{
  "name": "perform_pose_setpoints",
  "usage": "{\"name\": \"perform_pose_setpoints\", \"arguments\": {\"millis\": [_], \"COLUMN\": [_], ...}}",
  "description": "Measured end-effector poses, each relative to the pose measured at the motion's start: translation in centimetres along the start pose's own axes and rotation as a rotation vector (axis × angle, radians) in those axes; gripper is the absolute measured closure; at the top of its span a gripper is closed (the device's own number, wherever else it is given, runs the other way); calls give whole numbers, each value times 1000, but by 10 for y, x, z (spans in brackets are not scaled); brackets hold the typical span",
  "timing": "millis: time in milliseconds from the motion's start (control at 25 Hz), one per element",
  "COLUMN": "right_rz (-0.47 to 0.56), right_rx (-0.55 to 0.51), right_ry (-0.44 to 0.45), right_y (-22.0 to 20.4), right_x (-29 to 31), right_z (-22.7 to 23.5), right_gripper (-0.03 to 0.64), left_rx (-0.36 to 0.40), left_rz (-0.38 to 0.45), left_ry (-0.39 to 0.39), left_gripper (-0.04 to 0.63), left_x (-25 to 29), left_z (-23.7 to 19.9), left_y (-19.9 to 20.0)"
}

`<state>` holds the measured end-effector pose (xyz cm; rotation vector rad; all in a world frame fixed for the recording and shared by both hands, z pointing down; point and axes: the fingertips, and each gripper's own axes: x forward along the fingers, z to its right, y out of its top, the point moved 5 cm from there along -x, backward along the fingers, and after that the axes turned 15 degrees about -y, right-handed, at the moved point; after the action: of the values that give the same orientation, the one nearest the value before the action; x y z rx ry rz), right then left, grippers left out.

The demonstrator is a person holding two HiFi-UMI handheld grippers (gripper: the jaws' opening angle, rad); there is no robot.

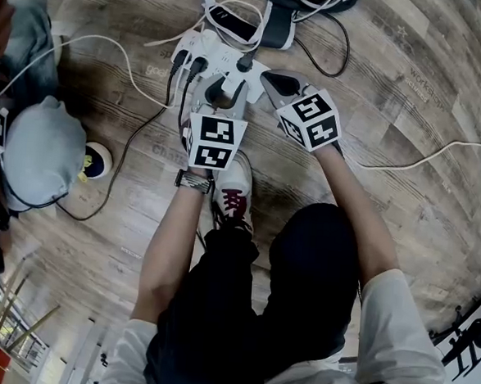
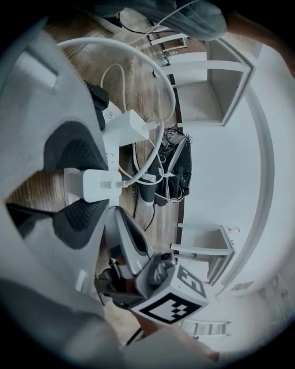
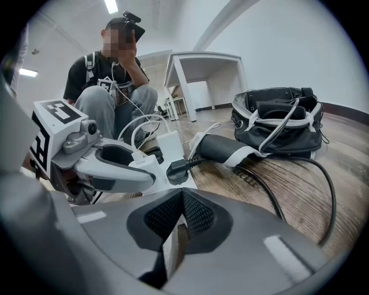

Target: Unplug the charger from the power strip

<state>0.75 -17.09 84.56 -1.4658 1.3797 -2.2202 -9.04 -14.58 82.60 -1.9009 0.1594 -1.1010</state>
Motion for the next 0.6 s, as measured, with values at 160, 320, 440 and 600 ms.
{"name": "perform_pose_setpoints", "arguments": {"millis": [160,320,440,600], "right_rz": [0,7,2,-1], "right_rx": [0,-17,-20,-23], "right_ry": [4,4,6,9], "right_y": [-1,0,0,0], "right_x": [0,-1,-1,0], "right_z": [0,0,-1,-1], "right_gripper": [615,615,615,615], "left_rx": [-84,-103,-13,-4], "left_rz": [42,48,-13,-26], "left_ry": [-32,-36,-7,-1], "left_gripper": [454,453,457,457], "left_x": [-1,-2,-1,-1], "left_z": [-3,-4,0,1], "left_y": [-2,-2,0,0]}}
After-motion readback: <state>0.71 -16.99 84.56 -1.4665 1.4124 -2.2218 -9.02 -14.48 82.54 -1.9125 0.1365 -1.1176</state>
